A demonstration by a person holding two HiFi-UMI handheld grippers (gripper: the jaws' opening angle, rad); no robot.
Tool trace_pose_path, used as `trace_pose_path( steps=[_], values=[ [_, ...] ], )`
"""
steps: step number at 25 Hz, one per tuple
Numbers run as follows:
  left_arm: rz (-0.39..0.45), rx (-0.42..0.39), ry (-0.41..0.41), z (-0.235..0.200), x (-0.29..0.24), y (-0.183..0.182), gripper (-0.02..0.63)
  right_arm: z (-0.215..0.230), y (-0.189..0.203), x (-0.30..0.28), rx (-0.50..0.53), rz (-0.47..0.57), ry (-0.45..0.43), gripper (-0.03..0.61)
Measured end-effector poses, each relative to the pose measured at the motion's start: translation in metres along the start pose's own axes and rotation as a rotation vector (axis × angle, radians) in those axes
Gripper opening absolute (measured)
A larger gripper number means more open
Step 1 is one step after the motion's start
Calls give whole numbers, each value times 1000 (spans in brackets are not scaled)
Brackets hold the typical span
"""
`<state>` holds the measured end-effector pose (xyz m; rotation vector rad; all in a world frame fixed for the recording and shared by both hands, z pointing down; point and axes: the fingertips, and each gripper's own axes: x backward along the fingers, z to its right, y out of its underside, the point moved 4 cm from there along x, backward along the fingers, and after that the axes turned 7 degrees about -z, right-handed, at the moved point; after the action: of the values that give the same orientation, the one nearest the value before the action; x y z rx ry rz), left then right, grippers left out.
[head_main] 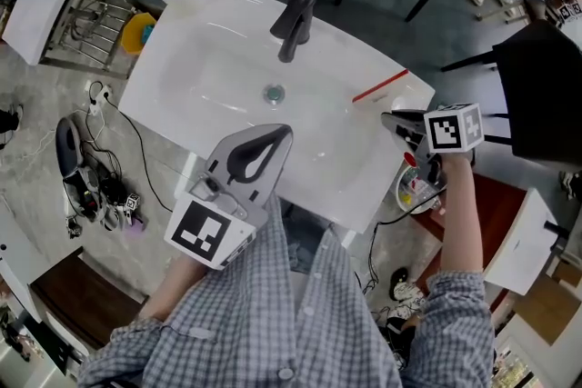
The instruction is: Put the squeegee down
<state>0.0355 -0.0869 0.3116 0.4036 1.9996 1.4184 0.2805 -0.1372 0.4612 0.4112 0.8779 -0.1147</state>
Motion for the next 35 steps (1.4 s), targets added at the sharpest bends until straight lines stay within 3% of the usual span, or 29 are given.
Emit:
trace_pose_path(
  steps=[10, 22, 35],
  values=[
    [-22, 1, -20, -1, -3, 6, 2, 8, -16, -9, 76, -128, -123, 28],
    [-29, 11, -29, 1, -14, 8, 2, 29, -29, -9, 122, -186, -164, 28],
    [-27, 20, -36, -1, -19, 7, 2, 39, -37, -3, 250, -99, 2, 48]
  ],
)
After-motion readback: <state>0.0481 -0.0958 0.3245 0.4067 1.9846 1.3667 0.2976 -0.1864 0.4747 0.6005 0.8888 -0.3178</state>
